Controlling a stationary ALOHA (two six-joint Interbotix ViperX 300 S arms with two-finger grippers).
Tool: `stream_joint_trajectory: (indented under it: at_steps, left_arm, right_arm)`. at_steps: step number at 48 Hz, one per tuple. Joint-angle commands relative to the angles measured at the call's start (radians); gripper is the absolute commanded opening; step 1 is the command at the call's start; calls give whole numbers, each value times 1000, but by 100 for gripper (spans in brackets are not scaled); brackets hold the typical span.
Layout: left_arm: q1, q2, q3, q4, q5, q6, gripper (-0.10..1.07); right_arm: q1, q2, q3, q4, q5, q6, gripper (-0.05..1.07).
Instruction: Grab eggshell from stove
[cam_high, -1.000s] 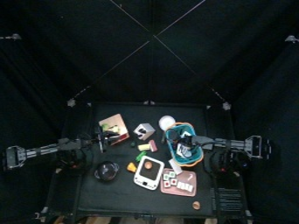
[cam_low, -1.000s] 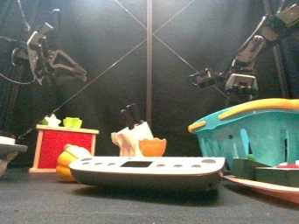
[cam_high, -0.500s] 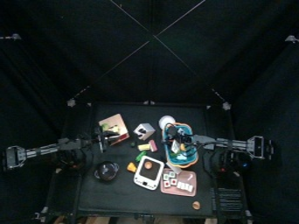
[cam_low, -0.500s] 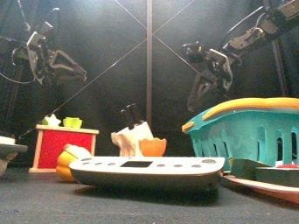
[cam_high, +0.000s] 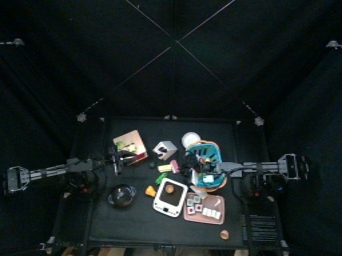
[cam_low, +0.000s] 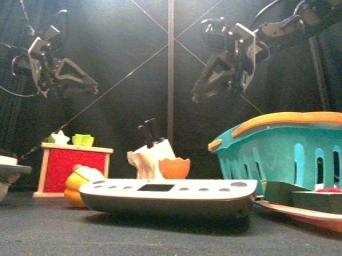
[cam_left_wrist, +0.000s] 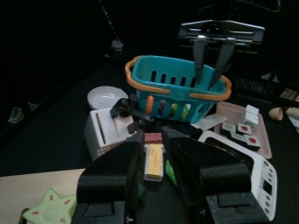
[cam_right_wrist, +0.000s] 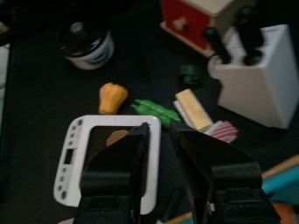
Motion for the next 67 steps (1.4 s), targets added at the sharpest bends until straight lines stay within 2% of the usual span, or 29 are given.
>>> stream_joint_trajectory:
  at_steps: [1,7,17,26,42,54,67]
  left_arm:
    - [-3,2,-11,0,-5,2,68]
    - [-3,2,-11,2,2,2,68]
    - [-3,2,-15,0,41,2,68]
    - [-3,2,-17,2,44,2,68]
    - [-3,2,-15,0,44,2,68]
    - [3,2,-14,0,44,2,68]
    - [3,2,-11,2,44,2,68]
  right_arm:
    - [29,29,-64,11,-6,0,68]
    - [40,91,-106,20,35,0,69]
    - [49,190,-160,38,178,-5,70]
    - [51,249,-199,41,242,-3,70]
    - [52,314,-242,41,267,-5,71]
    - [71,351,-272,38,310,-11,78]
    - [67,416,-319,23,373,-15,78]
